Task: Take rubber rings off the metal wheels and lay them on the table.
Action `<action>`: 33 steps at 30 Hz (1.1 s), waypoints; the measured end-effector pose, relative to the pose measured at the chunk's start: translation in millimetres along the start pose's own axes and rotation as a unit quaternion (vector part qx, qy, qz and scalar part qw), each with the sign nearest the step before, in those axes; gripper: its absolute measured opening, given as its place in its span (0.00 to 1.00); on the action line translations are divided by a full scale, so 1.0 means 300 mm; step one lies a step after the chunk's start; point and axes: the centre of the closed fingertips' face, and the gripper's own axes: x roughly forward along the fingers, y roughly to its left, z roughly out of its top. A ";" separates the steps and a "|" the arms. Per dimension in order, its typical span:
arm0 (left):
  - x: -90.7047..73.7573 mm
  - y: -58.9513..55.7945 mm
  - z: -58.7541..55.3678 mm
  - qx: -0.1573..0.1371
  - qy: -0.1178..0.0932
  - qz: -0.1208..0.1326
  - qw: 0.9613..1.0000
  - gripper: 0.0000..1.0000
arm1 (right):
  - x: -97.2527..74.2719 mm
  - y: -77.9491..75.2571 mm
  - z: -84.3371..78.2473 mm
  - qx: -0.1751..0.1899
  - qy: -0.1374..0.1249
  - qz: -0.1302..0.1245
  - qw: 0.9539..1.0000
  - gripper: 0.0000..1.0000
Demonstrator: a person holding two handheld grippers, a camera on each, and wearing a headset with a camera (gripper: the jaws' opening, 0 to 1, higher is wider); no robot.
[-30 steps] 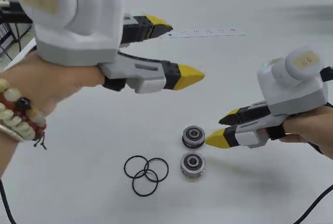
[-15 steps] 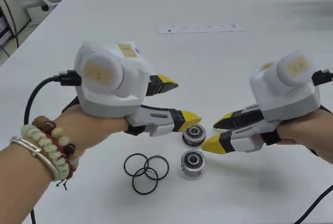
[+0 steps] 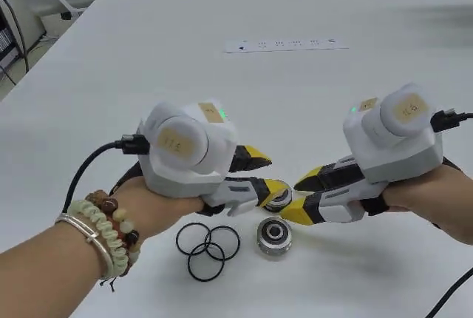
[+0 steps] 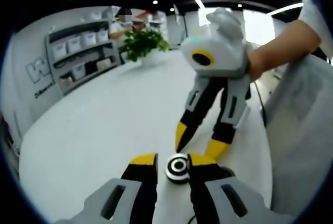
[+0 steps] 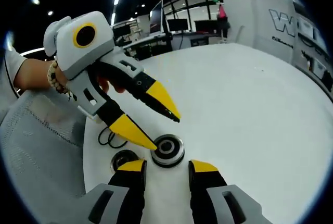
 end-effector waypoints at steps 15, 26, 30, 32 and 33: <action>0.024 -0.020 -0.055 -0.047 0.019 -0.017 0.999 0.19 | 0.013 0.008 -0.009 -0.014 0.007 0.000 1.000 0.24; 0.026 -0.012 -0.056 -0.064 0.014 -0.010 0.998 0.14 | 0.010 -0.006 -0.007 -0.036 0.008 -0.011 0.999 0.15; 0.022 -0.014 -0.057 -0.066 0.013 -0.010 0.998 0.14 | 0.011 -0.007 -0.008 -0.043 0.010 -0.010 0.999 0.14; 0.021 -0.013 -0.058 -0.073 0.011 -0.012 0.997 0.14 | 0.010 -0.004 -0.008 -0.053 0.010 -0.009 0.998 0.14; 0.020 -0.014 -0.059 -0.075 0.010 -0.013 0.997 0.14 | 0.010 -0.004 -0.008 -0.054 0.011 -0.009 0.998 0.14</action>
